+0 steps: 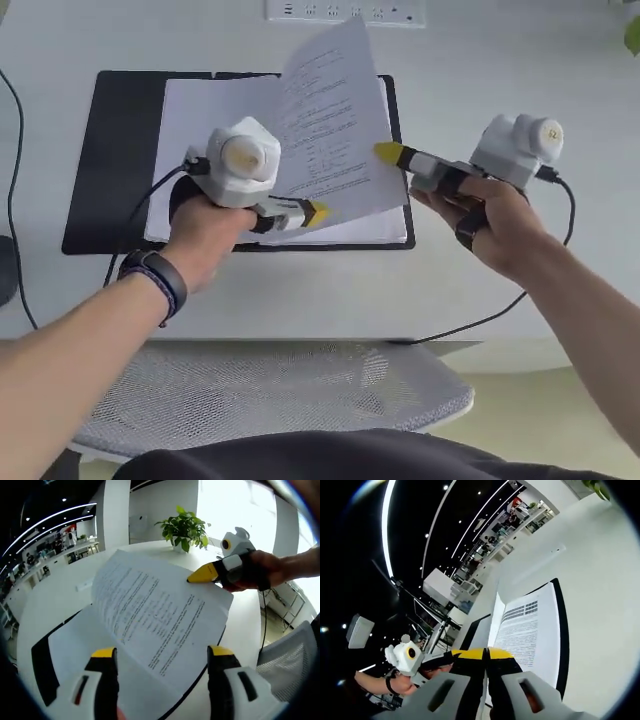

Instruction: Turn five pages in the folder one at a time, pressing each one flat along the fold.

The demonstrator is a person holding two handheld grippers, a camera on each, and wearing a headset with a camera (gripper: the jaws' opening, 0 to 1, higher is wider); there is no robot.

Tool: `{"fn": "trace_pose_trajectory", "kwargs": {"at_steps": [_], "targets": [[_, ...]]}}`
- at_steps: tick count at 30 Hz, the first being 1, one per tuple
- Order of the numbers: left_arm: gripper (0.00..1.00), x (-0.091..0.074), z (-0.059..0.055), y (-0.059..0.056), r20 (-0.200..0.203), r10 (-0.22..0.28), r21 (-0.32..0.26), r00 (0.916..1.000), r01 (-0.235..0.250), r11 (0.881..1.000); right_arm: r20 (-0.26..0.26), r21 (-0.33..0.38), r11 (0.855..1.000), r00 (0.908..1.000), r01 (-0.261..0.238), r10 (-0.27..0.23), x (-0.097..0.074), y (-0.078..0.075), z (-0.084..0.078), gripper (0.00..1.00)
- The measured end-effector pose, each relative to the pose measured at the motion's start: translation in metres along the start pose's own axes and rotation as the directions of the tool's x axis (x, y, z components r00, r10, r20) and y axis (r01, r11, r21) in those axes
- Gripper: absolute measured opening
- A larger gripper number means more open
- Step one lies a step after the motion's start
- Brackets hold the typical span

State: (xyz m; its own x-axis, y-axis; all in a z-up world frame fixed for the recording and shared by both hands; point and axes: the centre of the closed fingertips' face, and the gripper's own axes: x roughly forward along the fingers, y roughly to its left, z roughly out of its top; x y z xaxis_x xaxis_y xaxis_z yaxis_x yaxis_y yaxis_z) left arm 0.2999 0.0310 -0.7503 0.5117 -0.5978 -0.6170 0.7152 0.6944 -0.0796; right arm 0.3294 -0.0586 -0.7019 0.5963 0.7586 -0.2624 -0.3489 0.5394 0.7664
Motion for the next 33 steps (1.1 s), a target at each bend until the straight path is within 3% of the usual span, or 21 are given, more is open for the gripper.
{"fn": "trace_pose_trajectory", "kwargs": {"at_steps": [10,14,27,33], "targets": [[0.73,-0.038,-0.017,0.020,0.015,0.052,-0.039,0.9985,-0.052,0.998,0.004,-0.067,0.994,0.9959,-0.090,0.090,0.016,0.042,0.007,0.00],[0.74,-0.050,-0.027,0.030,0.010,0.073,-0.051,0.9973,-0.072,0.996,-0.014,-0.092,0.989,0.9931,-0.117,0.116,0.019,0.045,0.012,0.00],[0.75,-0.087,-0.036,0.058,0.033,0.141,-0.085,0.9894,-0.138,0.987,-0.068,-0.128,0.973,0.9809,-0.190,0.183,0.058,0.085,0.000,0.00],[0.75,-0.103,-0.041,0.067,0.038,0.171,-0.103,0.9846,-0.166,0.981,-0.101,-0.129,0.963,0.9695,-0.235,0.223,0.078,0.100,-0.007,0.00]]}}
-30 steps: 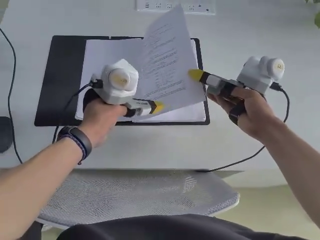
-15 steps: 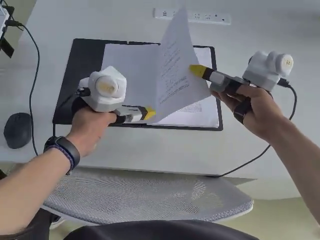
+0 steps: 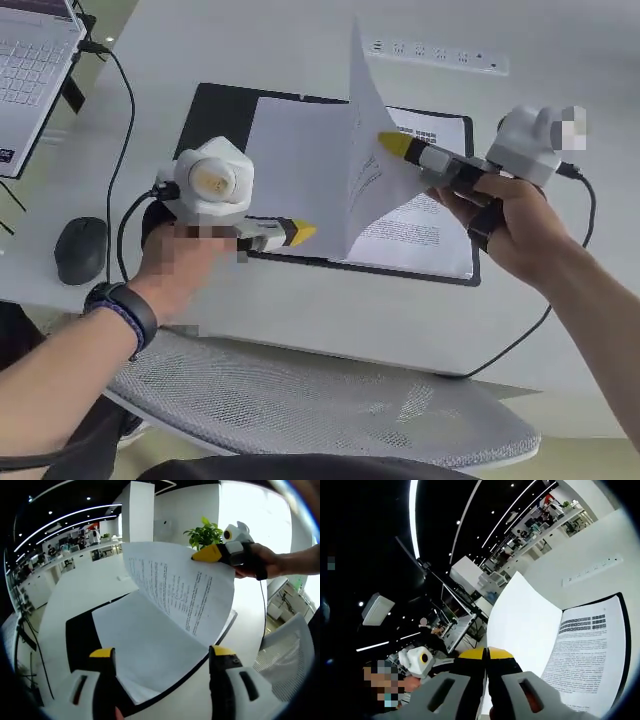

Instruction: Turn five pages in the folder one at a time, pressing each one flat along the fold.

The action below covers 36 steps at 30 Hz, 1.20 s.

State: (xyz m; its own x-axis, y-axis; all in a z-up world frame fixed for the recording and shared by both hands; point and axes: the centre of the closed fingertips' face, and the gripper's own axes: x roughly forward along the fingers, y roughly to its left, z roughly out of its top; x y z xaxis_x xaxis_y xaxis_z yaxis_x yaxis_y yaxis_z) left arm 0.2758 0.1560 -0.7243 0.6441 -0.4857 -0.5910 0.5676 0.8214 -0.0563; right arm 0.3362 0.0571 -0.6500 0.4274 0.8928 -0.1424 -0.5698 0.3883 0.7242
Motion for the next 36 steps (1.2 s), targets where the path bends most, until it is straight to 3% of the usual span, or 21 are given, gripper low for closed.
{"fn": "trace_pose_trajectory", "kwargs": {"at_steps": [8,21,30,36], "targets": [[0.75,-0.012,-0.001,0.013,0.010,0.023,-0.009,0.9997,-0.023,1.000,-0.048,-0.003,0.999,0.9980,-0.040,0.040,0.033,0.009,-0.011,0.00],[0.76,-0.040,-0.003,0.035,0.024,0.060,-0.023,0.9979,-0.060,0.998,-0.125,0.040,0.997,0.9897,-0.064,0.069,0.083,0.021,-0.051,0.00],[0.75,-0.055,-0.001,0.044,0.038,0.101,-0.055,0.9941,-0.099,0.994,-0.189,0.076,0.996,0.9798,-0.051,0.065,0.108,0.005,-0.076,0.00],[0.75,-0.055,-0.003,0.044,0.040,0.105,-0.081,0.9937,-0.101,0.992,-0.226,0.101,0.995,0.9731,-0.023,0.045,0.121,-0.004,-0.094,0.00]]}}
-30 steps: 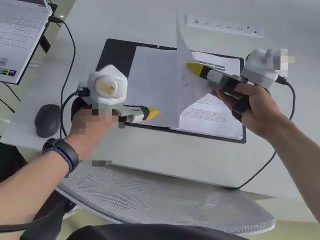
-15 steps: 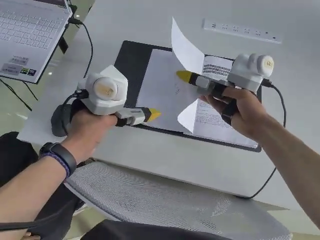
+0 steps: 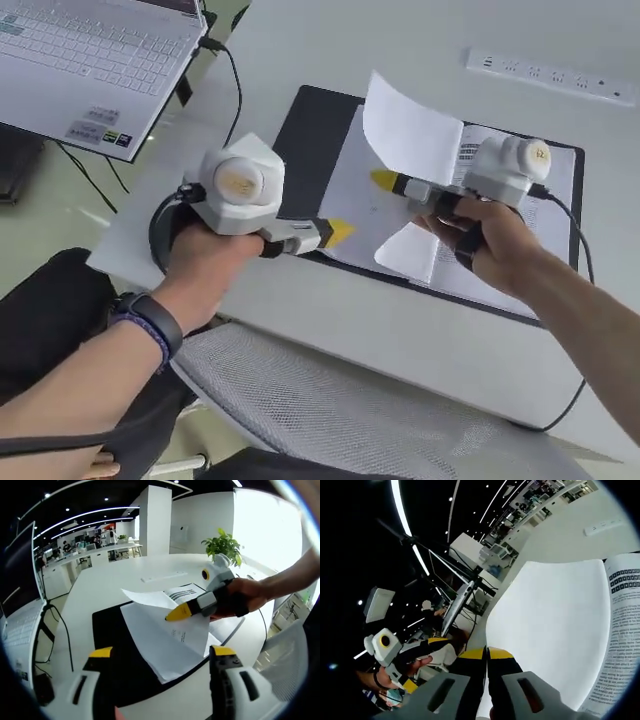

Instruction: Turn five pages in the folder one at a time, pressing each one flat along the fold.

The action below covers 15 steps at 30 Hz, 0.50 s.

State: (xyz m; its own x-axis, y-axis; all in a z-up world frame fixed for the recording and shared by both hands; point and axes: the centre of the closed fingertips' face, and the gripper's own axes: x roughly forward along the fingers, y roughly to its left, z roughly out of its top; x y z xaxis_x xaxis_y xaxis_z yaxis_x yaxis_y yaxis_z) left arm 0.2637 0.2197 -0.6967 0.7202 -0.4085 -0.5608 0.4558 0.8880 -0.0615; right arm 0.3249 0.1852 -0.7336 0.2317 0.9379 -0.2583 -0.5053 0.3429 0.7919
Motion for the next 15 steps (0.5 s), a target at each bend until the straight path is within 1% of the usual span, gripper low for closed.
{"fn": "trace_pose_trajectory", "kwargs": {"at_steps": [3,6,8,11,15], "targets": [[0.76,0.000,0.000,-0.002,0.001,0.000,-0.005,1.0000,0.000,1.000,-0.015,0.008,1.000,0.9995,0.029,-0.028,0.005,-0.007,-0.007,0.00],[0.75,0.001,-0.001,-0.003,-0.001,-0.002,-0.011,1.0000,0.002,1.000,-0.025,0.036,0.999,0.9991,0.036,-0.035,0.009,-0.012,-0.012,0.00],[0.75,0.002,-0.004,-0.005,-0.009,-0.008,-0.008,0.9999,0.008,1.000,-0.033,0.045,0.998,0.9987,0.040,-0.038,0.012,-0.011,-0.017,0.00],[0.75,0.003,-0.007,-0.006,-0.010,-0.011,-0.017,0.9999,0.010,1.000,-0.048,0.059,0.997,0.9979,0.047,-0.044,0.018,-0.017,-0.021,0.00],[0.75,0.002,-0.008,-0.008,-0.015,-0.015,-0.019,0.9998,0.015,1.000,-0.061,0.090,0.995,0.9972,0.049,-0.044,0.026,-0.034,-0.023,0.00]]}}
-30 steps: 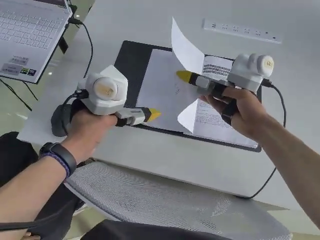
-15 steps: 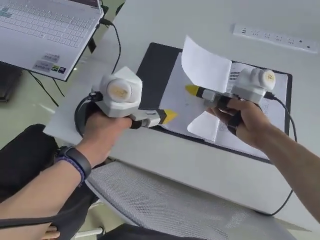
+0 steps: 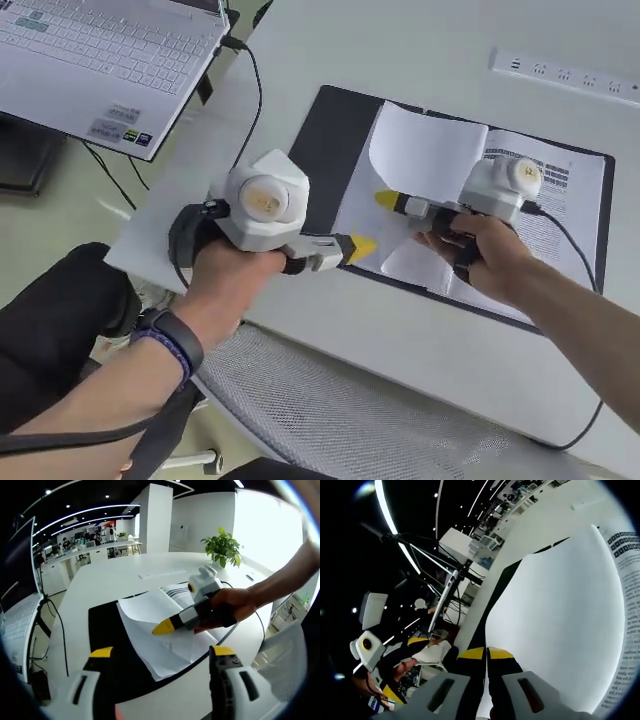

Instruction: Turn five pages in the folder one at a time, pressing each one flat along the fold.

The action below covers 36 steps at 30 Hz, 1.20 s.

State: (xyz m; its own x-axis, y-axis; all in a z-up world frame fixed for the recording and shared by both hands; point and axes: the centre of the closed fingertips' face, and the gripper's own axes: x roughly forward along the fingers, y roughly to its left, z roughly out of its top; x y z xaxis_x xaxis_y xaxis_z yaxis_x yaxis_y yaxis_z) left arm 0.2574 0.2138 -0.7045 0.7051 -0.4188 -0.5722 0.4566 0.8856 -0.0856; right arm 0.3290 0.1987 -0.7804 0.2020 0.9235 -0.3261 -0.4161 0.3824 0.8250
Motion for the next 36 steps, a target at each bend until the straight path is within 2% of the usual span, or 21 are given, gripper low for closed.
{"fn": "trace_pose_trajectory", "kwargs": {"at_steps": [7,10,16,23,30,35,36], "targets": [[0.75,0.000,-0.003,-0.001,-0.006,-0.005,-0.007,1.0000,0.005,1.000,-0.007,0.028,1.000,0.9999,0.010,-0.010,0.009,-0.018,0.001,0.00],[0.75,0.000,-0.005,-0.001,-0.008,-0.006,-0.009,0.9999,0.006,1.000,-0.011,0.044,0.999,0.9999,0.011,-0.010,0.011,-0.022,0.000,0.00],[0.75,-0.001,-0.007,-0.001,-0.018,-0.007,0.002,0.9998,0.007,1.000,-0.021,0.042,0.999,0.9998,0.009,-0.008,0.015,-0.023,-0.001,0.00],[0.74,0.000,-0.004,0.000,-0.011,-0.005,0.000,0.9999,0.005,1.000,-0.018,0.045,0.999,0.9998,0.012,-0.011,0.016,-0.026,0.000,0.00],[0.73,0.001,-0.006,0.002,-0.013,-0.004,-0.009,0.9999,0.004,1.000,-0.021,0.057,0.998,0.9997,0.015,-0.014,0.019,-0.023,-0.005,0.00],[0.72,0.003,-0.008,0.000,-0.015,-0.009,-0.012,0.9998,0.009,1.000,-0.026,0.049,0.999,0.9995,0.022,-0.020,0.017,-0.021,-0.006,0.03],[0.72,0.005,-0.007,-0.001,-0.015,-0.011,-0.009,0.9998,0.011,1.000,-0.021,0.021,1.000,0.9997,0.010,-0.010,0.016,-0.019,-0.004,0.04]]}}
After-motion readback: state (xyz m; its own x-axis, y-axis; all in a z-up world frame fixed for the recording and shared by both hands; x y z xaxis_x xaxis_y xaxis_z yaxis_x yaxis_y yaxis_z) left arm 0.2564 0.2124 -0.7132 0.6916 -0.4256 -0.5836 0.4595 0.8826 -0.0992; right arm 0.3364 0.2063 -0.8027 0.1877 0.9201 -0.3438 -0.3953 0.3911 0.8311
